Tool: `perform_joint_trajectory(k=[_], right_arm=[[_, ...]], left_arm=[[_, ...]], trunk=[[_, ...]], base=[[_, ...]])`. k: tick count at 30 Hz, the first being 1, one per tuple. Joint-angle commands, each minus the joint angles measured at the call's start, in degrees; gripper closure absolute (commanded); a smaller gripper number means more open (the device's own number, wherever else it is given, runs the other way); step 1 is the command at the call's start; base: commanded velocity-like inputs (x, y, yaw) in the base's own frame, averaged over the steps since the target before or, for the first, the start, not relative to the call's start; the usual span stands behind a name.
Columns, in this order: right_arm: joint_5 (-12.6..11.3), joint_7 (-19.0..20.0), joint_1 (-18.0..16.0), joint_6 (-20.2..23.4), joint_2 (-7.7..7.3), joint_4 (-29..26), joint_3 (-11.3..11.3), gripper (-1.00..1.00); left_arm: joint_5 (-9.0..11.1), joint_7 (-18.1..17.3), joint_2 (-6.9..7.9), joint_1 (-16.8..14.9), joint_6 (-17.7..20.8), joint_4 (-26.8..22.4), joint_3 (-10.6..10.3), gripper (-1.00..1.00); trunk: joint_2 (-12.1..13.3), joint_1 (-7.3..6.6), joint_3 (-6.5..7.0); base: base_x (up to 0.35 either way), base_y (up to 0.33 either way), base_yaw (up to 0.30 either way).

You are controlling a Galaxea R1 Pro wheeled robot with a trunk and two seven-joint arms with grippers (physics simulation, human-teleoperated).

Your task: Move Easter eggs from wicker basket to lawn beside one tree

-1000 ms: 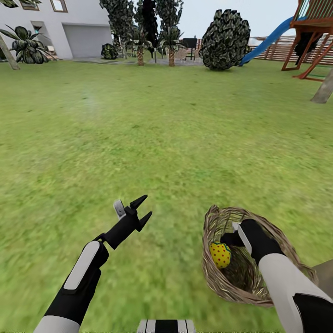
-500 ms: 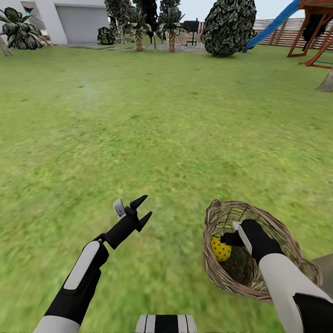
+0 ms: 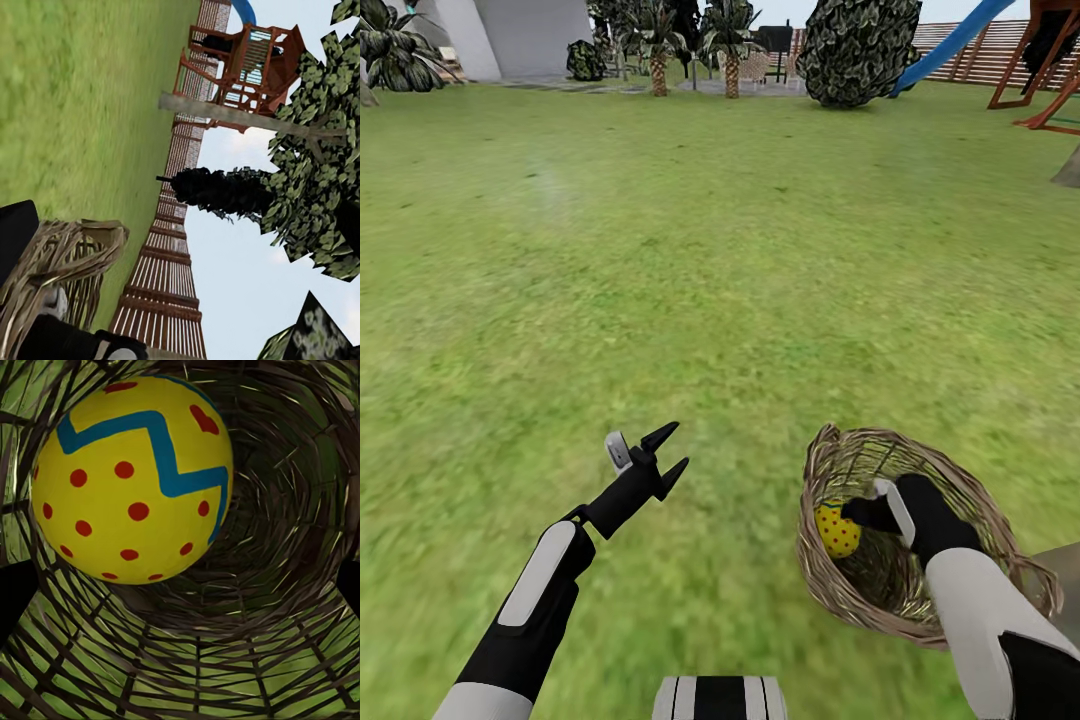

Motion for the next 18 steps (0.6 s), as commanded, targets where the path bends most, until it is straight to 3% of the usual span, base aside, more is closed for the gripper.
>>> perform_joint_trajectory(k=[1, 4, 13, 18], right_arm=[[0.4, 0.4, 0.0, 0.2, 0.00, -0.2, -3.1, -1.00], [0.5, 0.4, -0.1, 0.2, -0.02, -0.3, -5.0, -1.00], [0.4, -0.4, -0.8, -2.3, 0.24, 0.4, -5.6, -1.00], [0.4, -5.8, -1.0, -3.8, 0.32, 1.0, -5.5, -1.00]], left_arm=[[0.2, -0.1, -0.06, 0.0, 0.2, 0.0, 0.0, -1.00], [0.2, -0.1, -0.08, 0.0, 0.2, 0.0, 0.0, -1.00], [0.2, -0.1, -0.09, 0.0, 0.2, 0.0, 0.0, -1.00], [0.1, -0.1, -0.60, 0.0, 0.2, 0.0, 0.0, -1.00]], trunk=[[0.0, -0.01, -0.04], [0.0, -0.01, -0.04], [0.0, -0.01, -0.04], [0.0, -0.01, -0.04]], base=[[0.000, 0.000, 0.000], [0.000, 0.000, 0.000], [0.000, 0.000, 0.000], [0.000, 0.000, 0.000]])
